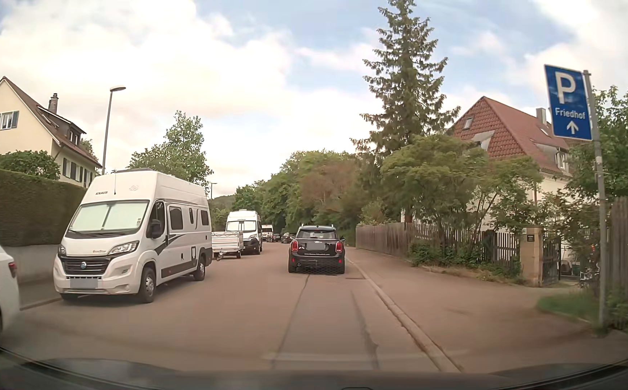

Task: Follow the waypoints while adhering to traffic rules and regulations

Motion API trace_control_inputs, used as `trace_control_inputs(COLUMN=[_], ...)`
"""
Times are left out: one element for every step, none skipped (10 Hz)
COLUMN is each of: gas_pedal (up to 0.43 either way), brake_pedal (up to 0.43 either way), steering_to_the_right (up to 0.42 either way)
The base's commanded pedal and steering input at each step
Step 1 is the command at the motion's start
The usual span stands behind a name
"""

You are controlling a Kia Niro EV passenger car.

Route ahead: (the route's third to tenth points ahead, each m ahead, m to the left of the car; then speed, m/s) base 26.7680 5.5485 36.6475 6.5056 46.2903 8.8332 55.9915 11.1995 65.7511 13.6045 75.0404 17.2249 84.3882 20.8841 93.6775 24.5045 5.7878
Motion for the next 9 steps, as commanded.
trace_control_inputs(gas_pedal=[0.059, 0.059, 0.067, 0.067, 0.067, 0.067, 0.067, 0.067, 0.079], brake_pedal=[0.000, 0.000, 0.000, 0.000, 0.000, 0.000, 0.000, 0.000, 0.000], steering_to_the_right=[-0.004, -0.004, -0.004, -0.003, -0.003, -0.002, -0.002, -0.002, -0.002])
